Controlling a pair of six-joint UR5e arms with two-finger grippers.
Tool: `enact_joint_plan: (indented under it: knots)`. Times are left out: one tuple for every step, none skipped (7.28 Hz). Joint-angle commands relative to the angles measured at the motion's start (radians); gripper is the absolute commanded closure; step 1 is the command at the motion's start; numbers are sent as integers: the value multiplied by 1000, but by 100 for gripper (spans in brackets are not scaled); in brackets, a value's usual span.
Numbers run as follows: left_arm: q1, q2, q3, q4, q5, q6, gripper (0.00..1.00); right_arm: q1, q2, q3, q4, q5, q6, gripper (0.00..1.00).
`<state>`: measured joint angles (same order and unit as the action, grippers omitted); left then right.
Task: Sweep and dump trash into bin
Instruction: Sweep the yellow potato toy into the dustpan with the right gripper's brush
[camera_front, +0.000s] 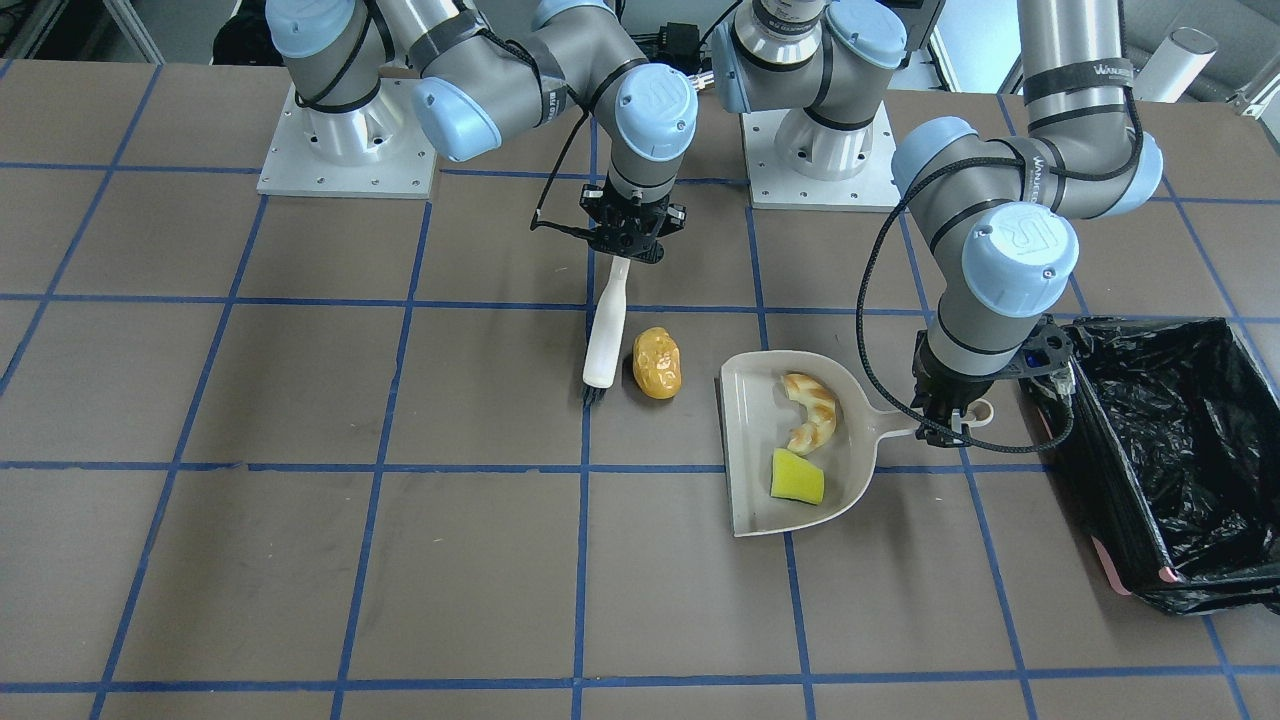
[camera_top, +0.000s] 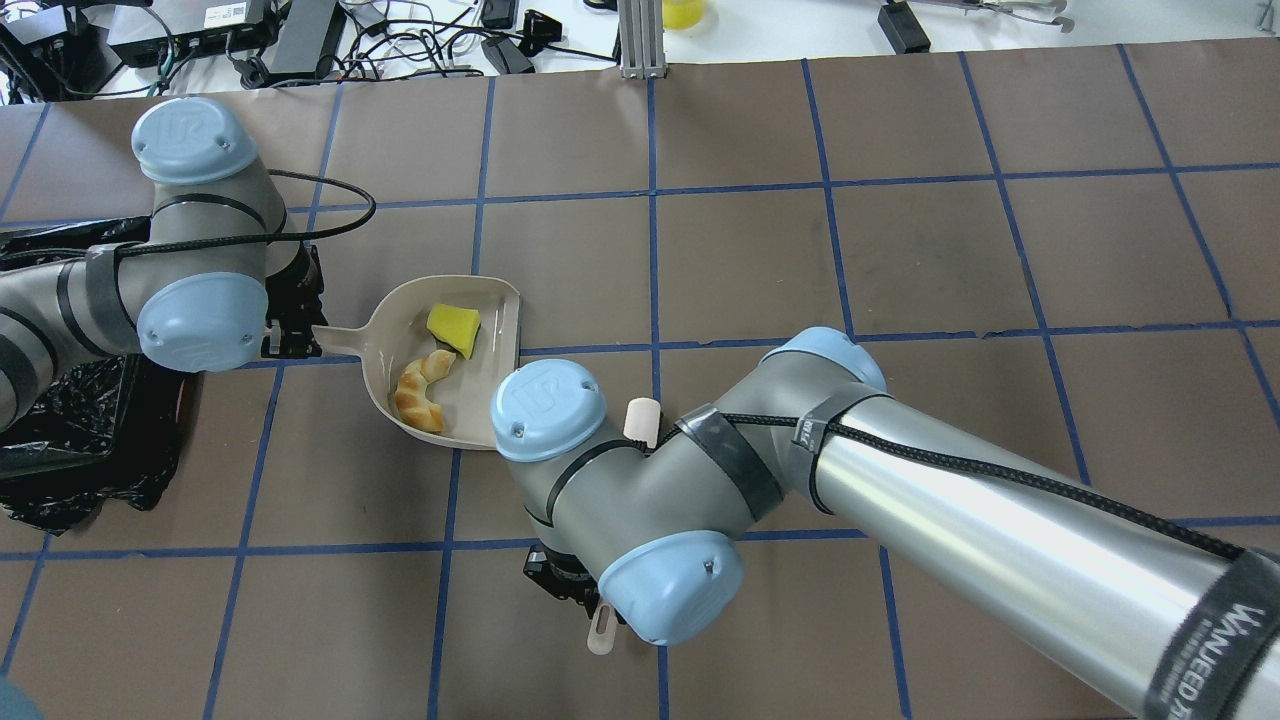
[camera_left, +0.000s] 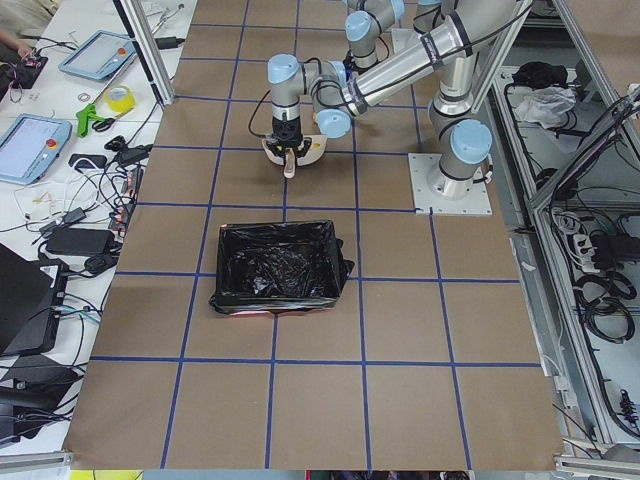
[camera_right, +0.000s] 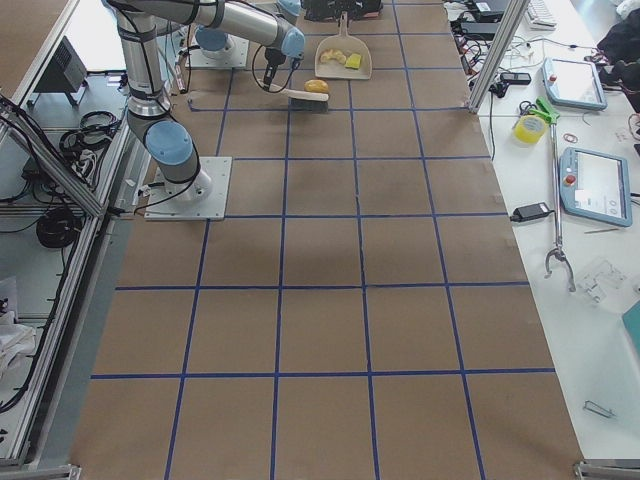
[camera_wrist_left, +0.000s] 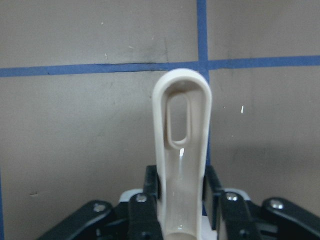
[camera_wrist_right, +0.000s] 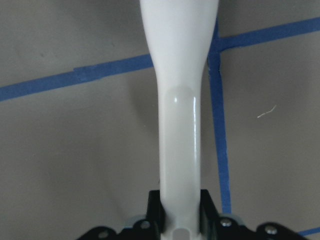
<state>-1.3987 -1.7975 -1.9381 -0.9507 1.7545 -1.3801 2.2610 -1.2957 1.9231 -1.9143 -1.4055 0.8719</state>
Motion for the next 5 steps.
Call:
enact_joint_plan:
  knots:
    - [-2,-5,-44,82,-1,3,100,15,42,-41,-12,2,36,100]
    - [-2,-3,-42,82,-1,6,100,20,68,-70,-17,3,41,100]
    - [-2,-2,-36,82,0,10,100,23,97,-106,-17,22,61,100]
    - [-2,-2,-35,84,0,10,100,23,122,-134,-17,36,80,100]
    - [-2,-2,-35,84,0,7,100,23,148,-165,-26,37,81,100]
